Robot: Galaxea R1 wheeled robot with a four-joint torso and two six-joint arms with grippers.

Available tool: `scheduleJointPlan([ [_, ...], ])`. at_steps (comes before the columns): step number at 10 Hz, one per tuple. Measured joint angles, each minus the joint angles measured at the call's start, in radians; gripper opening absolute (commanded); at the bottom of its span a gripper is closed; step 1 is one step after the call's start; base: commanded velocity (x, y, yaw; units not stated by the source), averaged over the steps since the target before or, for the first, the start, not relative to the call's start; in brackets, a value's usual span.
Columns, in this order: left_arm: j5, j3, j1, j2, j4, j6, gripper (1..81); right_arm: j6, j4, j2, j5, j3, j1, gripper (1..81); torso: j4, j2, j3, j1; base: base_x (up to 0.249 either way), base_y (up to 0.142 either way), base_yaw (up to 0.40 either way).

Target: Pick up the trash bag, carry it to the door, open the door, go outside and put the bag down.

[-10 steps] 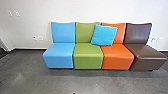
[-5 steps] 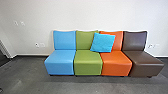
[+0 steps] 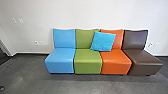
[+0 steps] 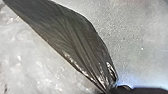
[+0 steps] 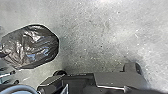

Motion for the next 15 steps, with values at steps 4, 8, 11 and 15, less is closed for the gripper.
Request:
scheduleJointPlan([
  [4,-0.021,0.206,0.048,-0.135,0.004,0.044,1.0,0.000,0.001,0.017,0.105,0.004,-0.092,81.1,0.000,0.147,0.000,-0.095,0.000,0.000,0.000],
  [8,-0.029,0.289,0.113,-0.185,0.011,0.081,1.0,0.000,0.001,0.045,0.139,-0.004,-0.124,81.1,0.000,0.295,0.000,-0.191,0.000,0.000,0.000],
  [11,-0.037,0.301,0.107,-0.181,0.025,0.082,1.0,0.000,0.001,0.086,0.152,-0.036,-0.133,81.1,0.000,0.394,0.030,-0.253,0.000,0.000,0.000],
  [15,-0.037,0.243,0.148,-0.113,0.052,0.083,1.0,0.000,0.001,0.113,0.152,-0.084,-0.163,81.1,0.000,0.537,0.119,-0.348,0.000,0.000,0.000],
])
